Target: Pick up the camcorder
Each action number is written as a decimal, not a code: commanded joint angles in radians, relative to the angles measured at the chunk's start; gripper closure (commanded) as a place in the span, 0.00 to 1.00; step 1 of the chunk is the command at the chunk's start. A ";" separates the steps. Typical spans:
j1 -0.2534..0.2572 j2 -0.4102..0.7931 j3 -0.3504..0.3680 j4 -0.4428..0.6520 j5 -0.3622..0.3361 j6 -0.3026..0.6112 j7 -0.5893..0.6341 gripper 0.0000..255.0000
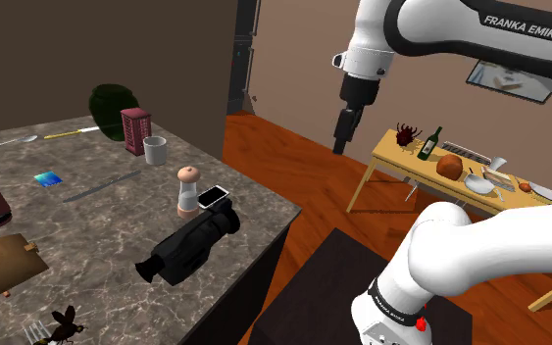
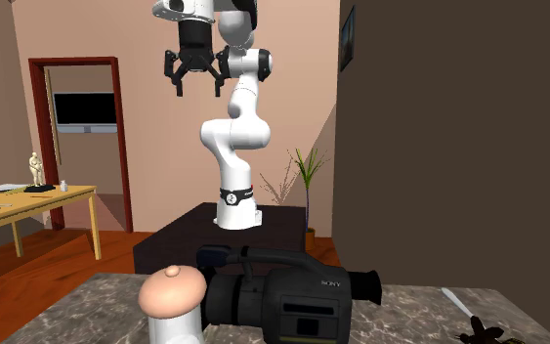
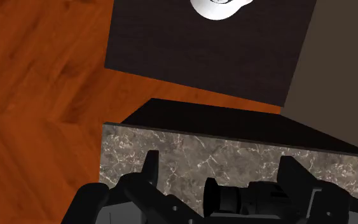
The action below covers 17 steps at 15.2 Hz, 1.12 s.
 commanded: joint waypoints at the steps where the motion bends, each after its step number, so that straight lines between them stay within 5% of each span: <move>1: 0.000 0.000 0.000 0.000 0.000 0.000 0.000 0.00; 17: 0.190 0.483 -0.025 0.046 -0.037 0.464 -0.485 0.00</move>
